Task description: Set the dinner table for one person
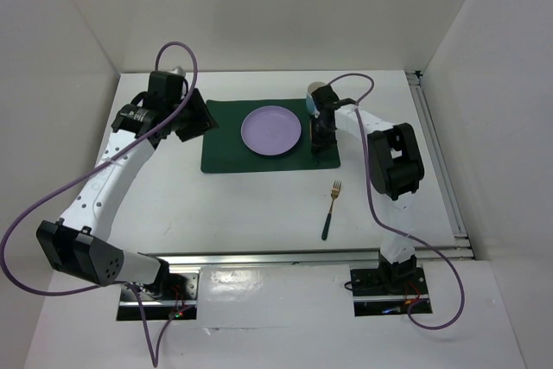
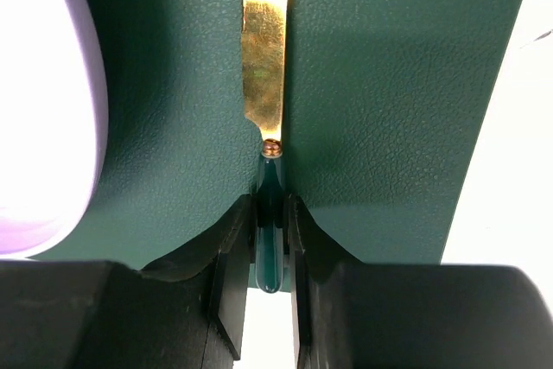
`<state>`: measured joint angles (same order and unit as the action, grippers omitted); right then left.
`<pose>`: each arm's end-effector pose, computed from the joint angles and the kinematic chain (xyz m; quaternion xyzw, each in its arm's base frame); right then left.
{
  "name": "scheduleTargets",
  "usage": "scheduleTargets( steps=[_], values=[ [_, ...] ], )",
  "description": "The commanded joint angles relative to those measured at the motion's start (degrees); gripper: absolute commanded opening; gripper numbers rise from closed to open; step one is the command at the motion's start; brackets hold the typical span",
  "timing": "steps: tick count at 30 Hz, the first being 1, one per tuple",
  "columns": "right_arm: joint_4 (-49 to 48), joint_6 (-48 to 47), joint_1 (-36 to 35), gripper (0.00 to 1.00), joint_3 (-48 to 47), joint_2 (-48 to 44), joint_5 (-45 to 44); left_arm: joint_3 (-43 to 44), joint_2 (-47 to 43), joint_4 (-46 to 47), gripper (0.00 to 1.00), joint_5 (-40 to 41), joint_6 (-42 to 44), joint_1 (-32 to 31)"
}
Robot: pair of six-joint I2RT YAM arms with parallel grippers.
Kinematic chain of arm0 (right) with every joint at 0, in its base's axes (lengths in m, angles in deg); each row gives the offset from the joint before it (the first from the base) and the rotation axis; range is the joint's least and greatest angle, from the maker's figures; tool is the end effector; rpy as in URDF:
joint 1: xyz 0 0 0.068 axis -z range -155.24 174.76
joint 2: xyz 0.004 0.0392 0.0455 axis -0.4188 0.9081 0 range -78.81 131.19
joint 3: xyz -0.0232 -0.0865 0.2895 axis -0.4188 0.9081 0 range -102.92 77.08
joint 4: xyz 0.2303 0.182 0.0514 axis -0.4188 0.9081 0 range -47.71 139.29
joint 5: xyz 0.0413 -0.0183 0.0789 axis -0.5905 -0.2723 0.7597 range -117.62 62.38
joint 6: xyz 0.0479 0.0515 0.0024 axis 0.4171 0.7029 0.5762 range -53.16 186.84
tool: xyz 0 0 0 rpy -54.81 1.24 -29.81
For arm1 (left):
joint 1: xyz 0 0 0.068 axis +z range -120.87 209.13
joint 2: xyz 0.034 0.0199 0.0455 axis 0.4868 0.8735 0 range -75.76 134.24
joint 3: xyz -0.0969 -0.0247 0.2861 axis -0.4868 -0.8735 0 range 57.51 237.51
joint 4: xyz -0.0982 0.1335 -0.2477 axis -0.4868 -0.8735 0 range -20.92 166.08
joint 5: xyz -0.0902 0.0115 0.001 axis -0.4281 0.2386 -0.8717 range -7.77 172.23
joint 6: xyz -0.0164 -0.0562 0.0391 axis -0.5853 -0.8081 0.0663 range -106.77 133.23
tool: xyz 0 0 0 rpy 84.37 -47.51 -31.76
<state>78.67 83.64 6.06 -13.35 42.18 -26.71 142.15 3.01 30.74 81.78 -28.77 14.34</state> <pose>0.4717 0.1606 0.1529 -0.0178 0.9796 0.0684 0.1880 0.3289 -0.0872 0.4081 -0.2111 0.8793 -0.2061 0.3738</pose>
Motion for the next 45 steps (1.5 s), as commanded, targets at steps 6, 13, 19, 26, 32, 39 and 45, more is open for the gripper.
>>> scheduleTargets(
  steps=[6,13,19,26,32,39,45],
  values=[
    [-0.61,2.36,0.42,0.0,-1.15,0.04,2.43,-1.5,-3.53,1.13,0.58,-1.31,0.95,0.28],
    [-2.37,2.36,0.42,0.17,0.78,-1.19,3.58,-1.5,-4.58,-0.62,0.58,0.18,1.48,0.28],
    [-3.6,1.84,0.42,0.66,3.6,-4.88,2.18,-1.5,-5.72,-1.15,0.57,1.24,0.95,0.28],
    [0.52,1.31,-0.64,0.82,2.54,-11.29,-2.13,-3.25,-8.1,-1.77,0.57,3.44,1.57,0.28],
    [2.73,3.49,-0.64,0.82,9.47,-24.8,-5.83,-3.78,-7.04,-1.77,0.57,2.3,2.18,0.28],
    [5.36,15.09,-3.61,0.77,32.12,-41.51,-1.52,-3.26,-7.04,-0.63,0.57,2.29,2.71,0.28],
    [10.46,28.1,-10.12,0.81,38.92,-44.52,-3.1,-3.25,-6.52,-0.62,0.57,1.68,3.33,-0.24]
  ],
)
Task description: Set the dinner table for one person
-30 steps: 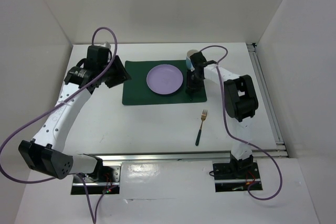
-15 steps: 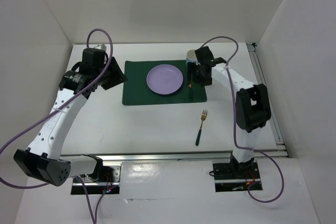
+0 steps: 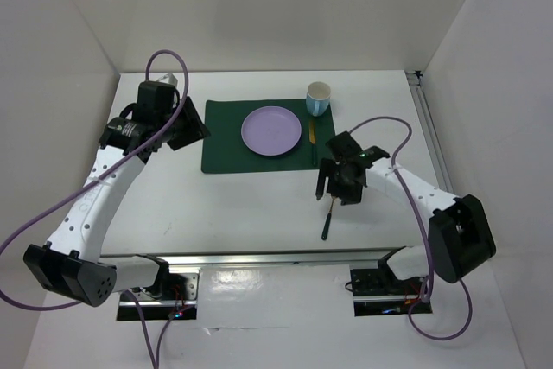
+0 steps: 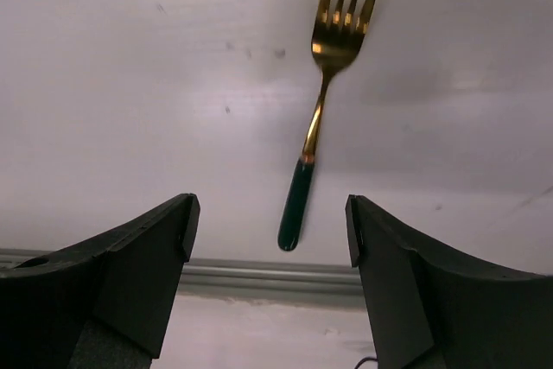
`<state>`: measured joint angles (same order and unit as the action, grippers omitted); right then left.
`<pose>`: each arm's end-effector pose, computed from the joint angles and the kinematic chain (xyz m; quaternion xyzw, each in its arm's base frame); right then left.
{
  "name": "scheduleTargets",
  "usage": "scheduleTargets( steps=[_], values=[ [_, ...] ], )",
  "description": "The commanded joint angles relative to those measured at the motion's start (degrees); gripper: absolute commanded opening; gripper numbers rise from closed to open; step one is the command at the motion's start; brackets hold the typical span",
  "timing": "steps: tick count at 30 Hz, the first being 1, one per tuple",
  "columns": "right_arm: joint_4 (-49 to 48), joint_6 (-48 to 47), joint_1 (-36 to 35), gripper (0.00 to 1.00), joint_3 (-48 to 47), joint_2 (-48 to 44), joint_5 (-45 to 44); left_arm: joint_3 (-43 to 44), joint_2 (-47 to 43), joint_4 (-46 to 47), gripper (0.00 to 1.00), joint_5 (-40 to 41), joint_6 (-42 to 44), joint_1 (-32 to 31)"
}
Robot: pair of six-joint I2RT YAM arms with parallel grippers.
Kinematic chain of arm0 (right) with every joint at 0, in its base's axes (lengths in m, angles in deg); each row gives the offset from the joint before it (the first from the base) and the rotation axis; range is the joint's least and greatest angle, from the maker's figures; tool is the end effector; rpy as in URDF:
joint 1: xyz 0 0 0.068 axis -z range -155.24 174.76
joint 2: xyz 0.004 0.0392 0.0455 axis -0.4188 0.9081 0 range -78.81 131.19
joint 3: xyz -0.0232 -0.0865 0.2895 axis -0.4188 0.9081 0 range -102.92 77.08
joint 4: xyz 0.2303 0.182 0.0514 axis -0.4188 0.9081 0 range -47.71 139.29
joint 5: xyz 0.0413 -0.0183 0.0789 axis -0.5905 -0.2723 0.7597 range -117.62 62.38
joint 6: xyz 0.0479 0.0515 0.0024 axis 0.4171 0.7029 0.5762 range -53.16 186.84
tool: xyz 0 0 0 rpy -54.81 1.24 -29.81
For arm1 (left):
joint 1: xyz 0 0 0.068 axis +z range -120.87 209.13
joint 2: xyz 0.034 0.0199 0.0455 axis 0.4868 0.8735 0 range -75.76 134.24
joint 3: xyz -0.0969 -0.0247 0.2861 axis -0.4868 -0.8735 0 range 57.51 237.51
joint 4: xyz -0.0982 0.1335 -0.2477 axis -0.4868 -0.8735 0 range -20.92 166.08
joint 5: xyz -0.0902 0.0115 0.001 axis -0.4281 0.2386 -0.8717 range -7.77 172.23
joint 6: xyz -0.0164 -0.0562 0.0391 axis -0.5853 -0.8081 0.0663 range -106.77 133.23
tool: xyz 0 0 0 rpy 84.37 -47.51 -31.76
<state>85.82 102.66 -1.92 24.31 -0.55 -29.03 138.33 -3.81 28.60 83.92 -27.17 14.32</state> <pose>0.2589 0.1285 0.2117 0.0806 0.9799 0.0841 0.1619 0.2929 -0.0755 0.4151 -0.2058 0.8772 -0.1891 0.3904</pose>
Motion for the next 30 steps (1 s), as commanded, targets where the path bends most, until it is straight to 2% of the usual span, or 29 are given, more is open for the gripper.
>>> scheduleTargets(
  steps=[1,9,14,19,21,22,24,25,28,29,30],
  values=[
    [3.93,10.4,-3.72,0.81,2.57,-1.79,-0.79,0.57,0.3,1.52,0.57,-0.46,1.73,-0.22],
    [-1.68,13.93,-5.58,0.71,9.87,-0.74,1.76,-0.57,-0.83,1.0,0.57,0.06,2.25,-0.22],
    [-5.91,14.46,-6.19,0.56,14.54,-1.79,3.26,-0.57,-1.45,0.99,0.57,0.59,2.26,-0.22],
    [-7.14,14.99,-7.34,0.44,13.23,2.15,-0.34,-0.57,-1.45,0.99,0.57,0.06,2.26,-0.22],
    [-7.14,14.99,-7.34,0.36,12.7,3.3,-2.27,-0.57,-1.45,0.99,0.57,0.06,2.26,-0.22],
    [-7.14,14.99,-7.34,0.23,12.09,4.09,-2.89,-0.57,-1.45,0.99,0.57,0.06,2.26,-0.22],
    [-5.4,14.99,-8.04,0.11,10.6,4.09,-4.82,-0.04,-1.45,0.99,0.57,0.06,2.26,-0.22],
    [-3.21,14.21,-8.56,0.01,9.02,2.35,-5.53,0.56,-0.93,0.38,0.57,0.59,2.26,-0.22],
    [1.72,14.2,-12.15,0.0,4.28,-0.73,-10.62,7.22,1.6,-0.84,0.57,-2.47,5.06,0.92],
    [2.43,12.54,-13.82,0.0,2.17,-1.52,-11.59,11.17,2.93,-3.73,0.57,-2.48,7.42,0.92],
    [2.44,11.14,-16.28,0.0,-2.81,-1.53,-11.6,19.3,4.33,-5.58,0.57,-1.35,8.14,0.92]
  ],
)
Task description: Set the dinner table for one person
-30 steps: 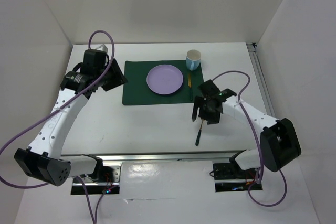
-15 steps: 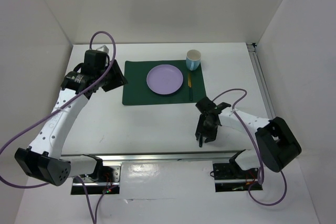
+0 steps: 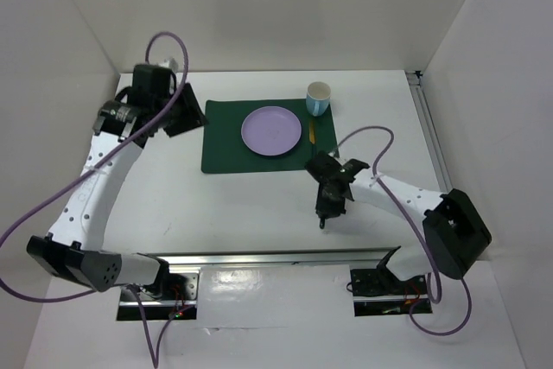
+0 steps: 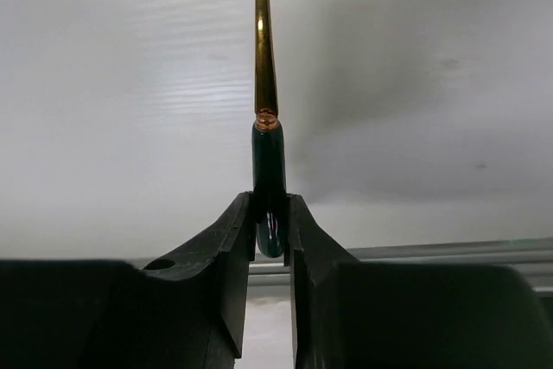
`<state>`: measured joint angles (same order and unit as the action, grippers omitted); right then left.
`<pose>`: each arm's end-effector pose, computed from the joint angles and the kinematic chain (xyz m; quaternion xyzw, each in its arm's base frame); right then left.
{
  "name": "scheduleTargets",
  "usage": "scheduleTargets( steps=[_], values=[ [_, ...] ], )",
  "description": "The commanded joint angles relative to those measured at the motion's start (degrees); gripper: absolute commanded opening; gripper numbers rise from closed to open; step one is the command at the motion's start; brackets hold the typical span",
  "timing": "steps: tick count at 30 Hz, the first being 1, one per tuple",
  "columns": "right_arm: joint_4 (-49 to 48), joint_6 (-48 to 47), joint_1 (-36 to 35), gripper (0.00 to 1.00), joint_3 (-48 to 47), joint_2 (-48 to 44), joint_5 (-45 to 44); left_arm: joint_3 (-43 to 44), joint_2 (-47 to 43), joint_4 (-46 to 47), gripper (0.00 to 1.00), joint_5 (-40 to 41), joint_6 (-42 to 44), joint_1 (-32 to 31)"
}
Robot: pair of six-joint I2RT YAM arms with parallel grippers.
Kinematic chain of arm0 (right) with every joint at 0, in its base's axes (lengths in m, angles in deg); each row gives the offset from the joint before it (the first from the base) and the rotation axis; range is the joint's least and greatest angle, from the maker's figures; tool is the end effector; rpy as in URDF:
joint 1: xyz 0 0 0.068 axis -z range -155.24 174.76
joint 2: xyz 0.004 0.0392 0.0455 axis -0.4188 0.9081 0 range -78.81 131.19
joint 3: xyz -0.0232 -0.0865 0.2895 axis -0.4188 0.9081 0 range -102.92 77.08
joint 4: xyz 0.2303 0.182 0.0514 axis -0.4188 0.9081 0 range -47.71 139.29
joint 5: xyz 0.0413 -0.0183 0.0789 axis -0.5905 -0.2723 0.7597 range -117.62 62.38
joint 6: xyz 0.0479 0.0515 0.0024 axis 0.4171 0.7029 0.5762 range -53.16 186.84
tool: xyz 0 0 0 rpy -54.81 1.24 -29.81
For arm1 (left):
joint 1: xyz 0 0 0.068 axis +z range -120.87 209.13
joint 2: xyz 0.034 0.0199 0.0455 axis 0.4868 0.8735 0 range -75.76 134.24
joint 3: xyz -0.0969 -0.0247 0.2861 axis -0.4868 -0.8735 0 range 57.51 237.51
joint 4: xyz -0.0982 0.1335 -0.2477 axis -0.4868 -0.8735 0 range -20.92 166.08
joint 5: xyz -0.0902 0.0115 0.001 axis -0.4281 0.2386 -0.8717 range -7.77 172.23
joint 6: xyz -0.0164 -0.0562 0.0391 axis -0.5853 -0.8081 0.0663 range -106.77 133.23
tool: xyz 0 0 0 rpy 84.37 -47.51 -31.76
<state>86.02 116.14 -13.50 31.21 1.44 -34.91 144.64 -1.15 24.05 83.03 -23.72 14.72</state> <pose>0.2127 0.1584 0.1654 0.1021 0.9874 0.0259 0.1184 0.2978 -0.0755 0.4344 -0.1797 0.8864 -0.1791 0.3871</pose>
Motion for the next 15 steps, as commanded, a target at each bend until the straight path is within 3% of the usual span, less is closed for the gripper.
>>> scheduleTargets(
  steps=[1,3,5,9,12,15],
  values=[
    [2.24,-3.84,-5.33,0.0,-12.81,-2.39,-5.72,16.63,2.81,-2.8,0.57,0.68,5.22,0.53],
    [1.72,-9.29,-6.91,0.0,-23.06,4.86,-3.88,22.35,4.49,-5.87,0.57,2.89,5.22,1.14],
    [1.71,-14.11,-7.44,0.0,-30.74,11.48,-1.51,22.38,3.97,-5.89,0.57,3.42,3.92,1.14],
    [-4.86,-20.2,-6.92,0.0,-50.66,28.24,3.06,15.55,-1.64,-6.41,0.57,4.73,-0.48,1.76],
    [-4.88,-22.92,-5.69,0.0,-62.02,37.14,6.23,10.45,-5.08,-6.42,0.57,5.27,-1.54,1.76],
    [-2.52,-24.16,-5.68,0.0,-80.62,50.92,8.77,7.1,-7.81,-6.42,0.57,5.88,-2.07,2.28]
  ],
)
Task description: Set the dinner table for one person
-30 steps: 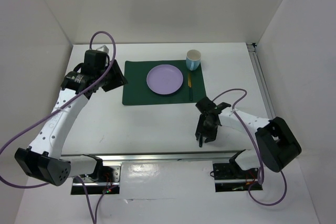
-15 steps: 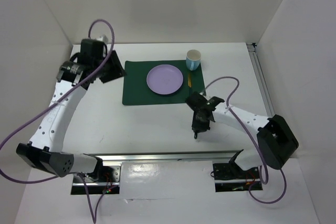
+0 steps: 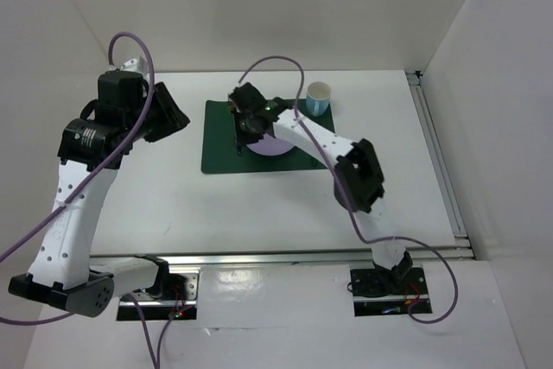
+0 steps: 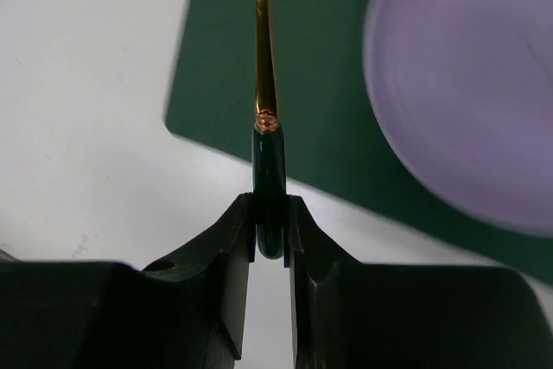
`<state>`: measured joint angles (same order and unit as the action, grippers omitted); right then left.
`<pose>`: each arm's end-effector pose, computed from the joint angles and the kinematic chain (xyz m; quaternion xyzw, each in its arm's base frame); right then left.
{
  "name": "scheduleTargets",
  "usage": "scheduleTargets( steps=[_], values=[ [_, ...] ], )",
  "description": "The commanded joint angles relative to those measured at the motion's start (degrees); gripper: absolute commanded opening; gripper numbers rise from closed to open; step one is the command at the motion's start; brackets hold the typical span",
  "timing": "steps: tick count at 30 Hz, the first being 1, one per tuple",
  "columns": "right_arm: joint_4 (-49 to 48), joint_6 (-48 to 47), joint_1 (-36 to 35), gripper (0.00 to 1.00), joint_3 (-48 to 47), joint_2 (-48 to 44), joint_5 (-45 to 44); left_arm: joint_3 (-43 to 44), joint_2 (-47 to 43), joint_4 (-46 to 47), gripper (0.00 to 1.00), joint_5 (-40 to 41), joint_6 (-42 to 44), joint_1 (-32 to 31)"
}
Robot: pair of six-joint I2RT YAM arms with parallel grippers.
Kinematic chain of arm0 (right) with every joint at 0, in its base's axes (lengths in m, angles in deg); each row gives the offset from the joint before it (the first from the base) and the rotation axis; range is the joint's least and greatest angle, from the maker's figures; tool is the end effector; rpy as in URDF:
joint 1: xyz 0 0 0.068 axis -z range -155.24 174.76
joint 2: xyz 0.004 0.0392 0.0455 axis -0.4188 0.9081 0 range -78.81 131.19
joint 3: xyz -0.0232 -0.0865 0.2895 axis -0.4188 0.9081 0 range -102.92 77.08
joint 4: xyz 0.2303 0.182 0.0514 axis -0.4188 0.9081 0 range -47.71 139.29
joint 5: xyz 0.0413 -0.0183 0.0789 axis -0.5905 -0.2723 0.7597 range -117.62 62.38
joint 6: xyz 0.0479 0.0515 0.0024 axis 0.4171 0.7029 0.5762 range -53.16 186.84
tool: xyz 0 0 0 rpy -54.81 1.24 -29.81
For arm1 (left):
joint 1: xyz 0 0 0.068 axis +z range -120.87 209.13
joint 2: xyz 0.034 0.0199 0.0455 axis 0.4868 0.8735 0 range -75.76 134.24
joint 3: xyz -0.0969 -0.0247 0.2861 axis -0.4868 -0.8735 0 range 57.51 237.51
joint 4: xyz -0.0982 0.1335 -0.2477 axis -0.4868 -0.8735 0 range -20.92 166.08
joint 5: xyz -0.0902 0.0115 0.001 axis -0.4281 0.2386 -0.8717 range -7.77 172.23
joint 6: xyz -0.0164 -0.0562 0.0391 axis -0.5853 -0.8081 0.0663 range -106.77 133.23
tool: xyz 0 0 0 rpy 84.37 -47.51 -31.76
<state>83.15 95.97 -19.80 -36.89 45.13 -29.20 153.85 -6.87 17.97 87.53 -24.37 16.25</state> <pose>0.3985 0.3902 0.2664 -0.1219 0.9341 0.1906 0.2760 0.2457 -0.0506 0.5059 -0.2082 0.8429 -0.1745 0.4644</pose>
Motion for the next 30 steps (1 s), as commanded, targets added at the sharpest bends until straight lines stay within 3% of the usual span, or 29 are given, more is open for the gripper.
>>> scheduleTargets(
  steps=[1,4,22,28,30],
  values=[
    [0.97,-3.99,0.61,0.0,-15.72,9.63,3.08,-2.64,-2.09,-0.34,0.57,1.38,-1.94,0.76],
    [0.89,-3.38,1.13,0.0,-21.72,15.71,5.0,-4.13,-2.09,-0.34,0.57,1.38,-1.95,0.76],
    [-8.51,3.21,3.51,0.04,-20.59,22.93,7.99,-5.9,-2.09,-0.87,0.57,1.38,-1.42,0.76],
    [-9.05,3.22,3.51,0.39,-20.59,23.02,8.53,-5.37,-1.56,-1.48,0.56,2.08,-0.89,0.76],
    [-9.74,3.22,3.51,0.41,-19.89,22.49,9.14,-5.37,-2.96,-0.96,0.56,2.08,-0.89,0.76]
  ],
)
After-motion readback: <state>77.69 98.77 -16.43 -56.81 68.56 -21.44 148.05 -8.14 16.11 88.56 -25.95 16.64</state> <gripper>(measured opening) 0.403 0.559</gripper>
